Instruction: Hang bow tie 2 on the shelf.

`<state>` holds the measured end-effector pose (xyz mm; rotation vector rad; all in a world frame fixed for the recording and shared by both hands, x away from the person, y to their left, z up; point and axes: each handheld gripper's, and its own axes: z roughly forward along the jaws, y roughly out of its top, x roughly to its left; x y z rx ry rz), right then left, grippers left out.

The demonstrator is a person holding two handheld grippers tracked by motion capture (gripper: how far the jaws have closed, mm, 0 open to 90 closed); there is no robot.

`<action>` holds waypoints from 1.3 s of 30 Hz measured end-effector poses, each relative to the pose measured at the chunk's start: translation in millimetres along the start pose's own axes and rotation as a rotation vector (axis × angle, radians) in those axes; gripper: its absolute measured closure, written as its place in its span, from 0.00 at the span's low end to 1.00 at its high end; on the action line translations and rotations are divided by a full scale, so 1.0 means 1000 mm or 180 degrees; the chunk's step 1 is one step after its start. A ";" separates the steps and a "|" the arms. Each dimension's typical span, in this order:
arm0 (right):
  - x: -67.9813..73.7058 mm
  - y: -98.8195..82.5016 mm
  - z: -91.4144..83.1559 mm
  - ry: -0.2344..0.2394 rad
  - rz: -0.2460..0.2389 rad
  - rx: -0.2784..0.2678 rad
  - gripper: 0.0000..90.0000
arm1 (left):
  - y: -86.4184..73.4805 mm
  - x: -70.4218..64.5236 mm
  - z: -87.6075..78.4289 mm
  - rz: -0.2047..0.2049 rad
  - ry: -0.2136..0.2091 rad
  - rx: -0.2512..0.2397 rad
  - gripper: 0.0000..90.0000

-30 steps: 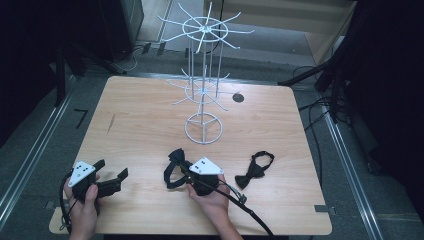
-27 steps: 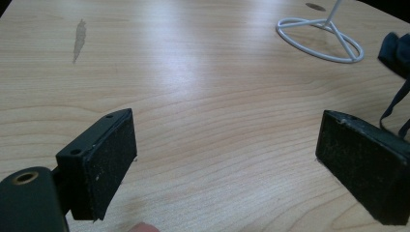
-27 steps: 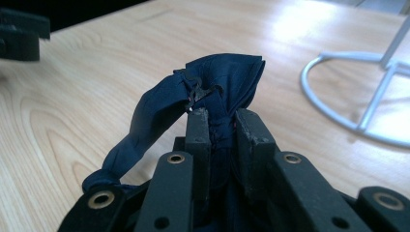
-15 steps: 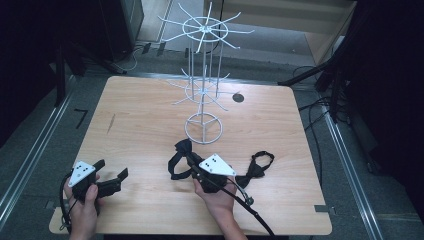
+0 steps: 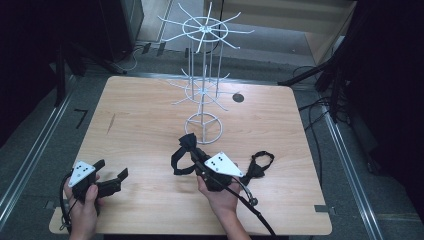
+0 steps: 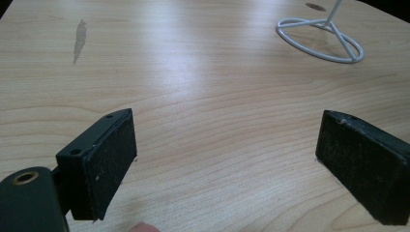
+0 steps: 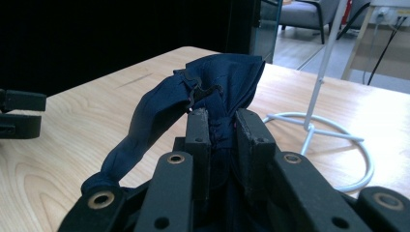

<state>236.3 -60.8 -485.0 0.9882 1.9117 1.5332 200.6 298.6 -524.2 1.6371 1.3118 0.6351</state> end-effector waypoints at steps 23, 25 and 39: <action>-0.009 0.030 -0.027 -0.0149 -0.0020 -0.0249 0.87 | 0.000 0.000 0.000 -0.0004 0.0003 -0.0008 0.09; -0.010 0.033 -0.030 -0.0161 -0.0022 -0.0276 0.87 | 0.000 0.000 0.000 -0.0004 0.0004 -0.0011 0.09; -0.011 0.052 -0.042 -0.0197 -0.0042 -0.0432 0.87 | 0.000 0.000 -0.001 -0.0005 0.0002 -0.0007 0.09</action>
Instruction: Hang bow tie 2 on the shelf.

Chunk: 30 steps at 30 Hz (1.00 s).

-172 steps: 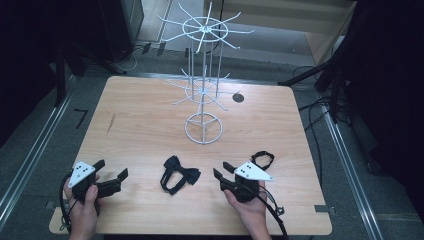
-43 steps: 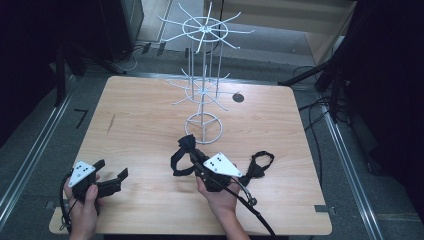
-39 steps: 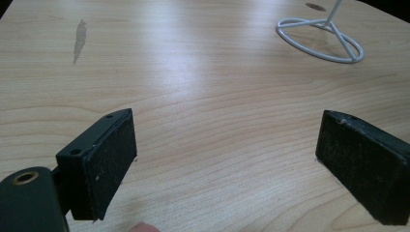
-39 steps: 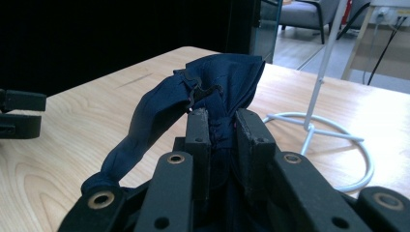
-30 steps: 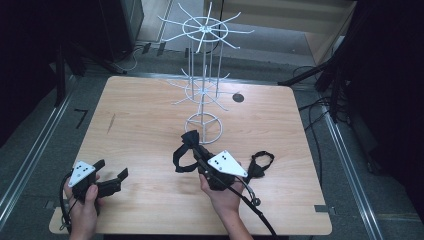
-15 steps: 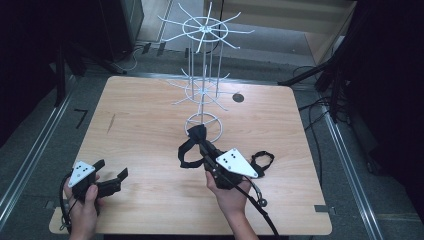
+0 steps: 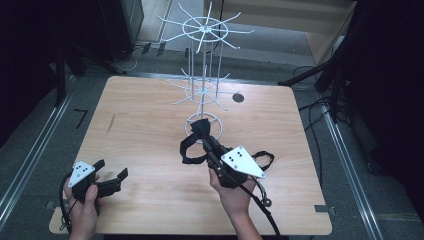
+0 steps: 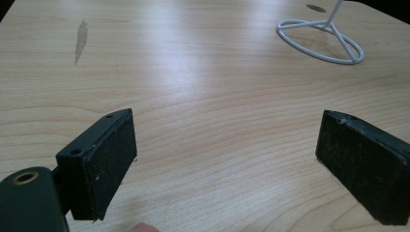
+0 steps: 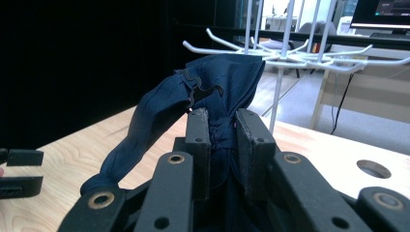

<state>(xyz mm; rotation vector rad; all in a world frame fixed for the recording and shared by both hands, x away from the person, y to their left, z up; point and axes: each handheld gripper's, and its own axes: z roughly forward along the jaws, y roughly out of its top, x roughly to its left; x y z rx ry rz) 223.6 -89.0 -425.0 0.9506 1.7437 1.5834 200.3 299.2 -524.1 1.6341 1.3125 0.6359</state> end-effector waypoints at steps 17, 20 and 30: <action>-0.003 0.024 0.002 -0.0035 0.0004 -0.0125 0.86 | 0.000 0.000 0.000 -0.0016 -0.0003 0.0000 0.09; -0.003 0.026 0.003 -0.0047 0.0009 -0.0148 0.86 | 0.000 0.000 0.000 -0.0020 -0.0003 -0.0005 0.09; -0.007 0.036 0.014 -0.0111 -0.0007 -0.0191 0.86 | 0.000 0.000 0.000 -0.0016 0.0000 -0.0001 0.09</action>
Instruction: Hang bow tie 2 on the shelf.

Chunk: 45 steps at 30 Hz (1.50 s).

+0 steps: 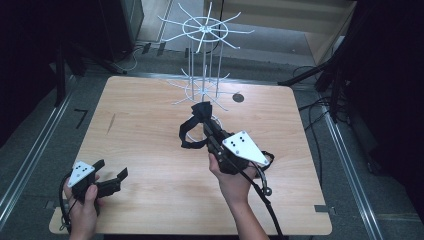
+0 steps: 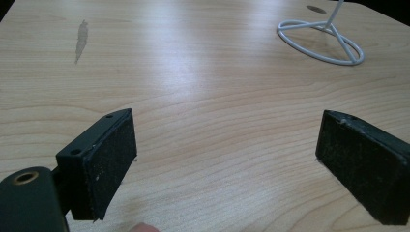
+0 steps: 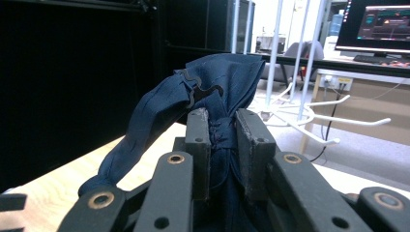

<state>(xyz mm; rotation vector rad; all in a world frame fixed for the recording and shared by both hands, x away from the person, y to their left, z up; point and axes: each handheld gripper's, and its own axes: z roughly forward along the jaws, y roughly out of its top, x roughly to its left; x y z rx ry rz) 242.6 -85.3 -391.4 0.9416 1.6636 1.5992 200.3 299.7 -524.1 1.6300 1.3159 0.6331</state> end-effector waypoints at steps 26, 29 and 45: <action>-0.013 -0.010 0.043 -0.0284 0.0102 0.0159 0.86 | 0.000 0.000 0.000 -0.0006 -0.0006 -0.0009 0.09; -0.014 -0.012 0.047 -0.0329 0.0087 0.0165 0.86 | 0.000 0.000 0.000 0.0000 -0.0010 -0.0004 0.09; -0.014 -0.030 0.065 -0.0498 0.0083 0.0240 0.86 | 0.000 0.000 0.000 -0.0010 -0.0015 -0.0009 0.09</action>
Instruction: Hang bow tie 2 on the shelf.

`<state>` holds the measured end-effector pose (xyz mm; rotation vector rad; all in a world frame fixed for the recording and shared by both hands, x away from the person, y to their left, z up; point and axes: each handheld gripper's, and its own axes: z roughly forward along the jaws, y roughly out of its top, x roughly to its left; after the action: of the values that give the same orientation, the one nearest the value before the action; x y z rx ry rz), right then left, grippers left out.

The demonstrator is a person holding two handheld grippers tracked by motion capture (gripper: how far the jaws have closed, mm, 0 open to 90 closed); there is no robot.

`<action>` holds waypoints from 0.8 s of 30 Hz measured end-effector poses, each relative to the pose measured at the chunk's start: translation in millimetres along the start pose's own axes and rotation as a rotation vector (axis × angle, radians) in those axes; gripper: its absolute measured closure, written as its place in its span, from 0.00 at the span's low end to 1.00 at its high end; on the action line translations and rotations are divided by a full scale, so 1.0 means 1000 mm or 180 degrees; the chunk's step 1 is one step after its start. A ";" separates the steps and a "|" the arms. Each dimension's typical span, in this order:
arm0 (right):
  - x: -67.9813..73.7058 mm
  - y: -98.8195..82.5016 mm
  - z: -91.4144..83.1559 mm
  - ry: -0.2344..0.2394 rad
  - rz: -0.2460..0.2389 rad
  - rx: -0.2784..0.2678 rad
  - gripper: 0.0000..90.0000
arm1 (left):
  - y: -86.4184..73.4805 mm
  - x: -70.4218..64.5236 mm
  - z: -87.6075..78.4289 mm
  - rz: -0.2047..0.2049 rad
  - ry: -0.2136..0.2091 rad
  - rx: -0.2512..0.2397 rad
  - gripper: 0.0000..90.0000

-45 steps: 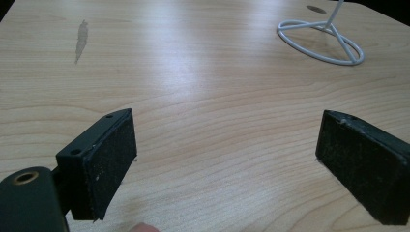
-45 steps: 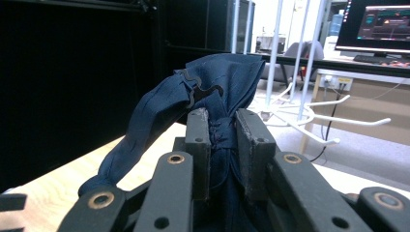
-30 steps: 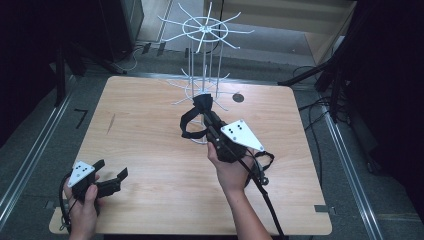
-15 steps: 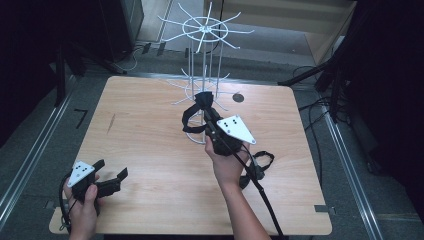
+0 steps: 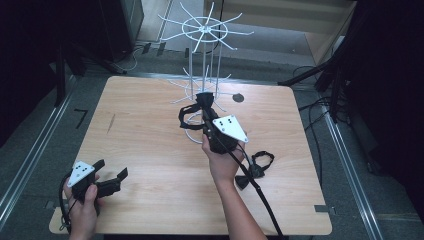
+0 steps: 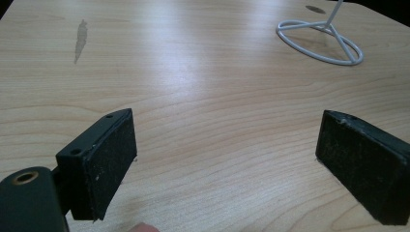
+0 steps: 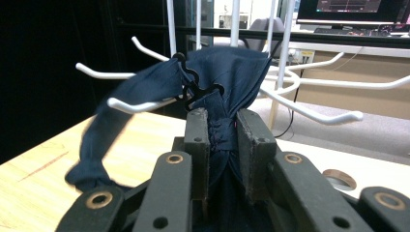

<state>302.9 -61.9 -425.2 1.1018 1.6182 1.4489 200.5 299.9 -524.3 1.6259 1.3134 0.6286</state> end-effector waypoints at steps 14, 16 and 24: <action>-0.006 -0.019 -0.002 -0.0018 -0.0093 0.0124 0.78 | 0.000 0.000 0.000 0.0012 0.0008 0.0016 0.09; -0.007 -0.024 -0.002 0.0003 -0.0114 0.0190 0.78 | 0.000 0.000 0.000 0.0018 0.0008 0.0021 0.09; -0.010 -0.034 -0.002 0.0043 -0.0094 0.0280 0.73 | 0.000 0.000 0.000 0.0016 0.0009 0.0018 0.09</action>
<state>299.9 -72.0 -459.5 1.1144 1.7151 1.3803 200.4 299.5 -524.1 1.6339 1.3148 0.6310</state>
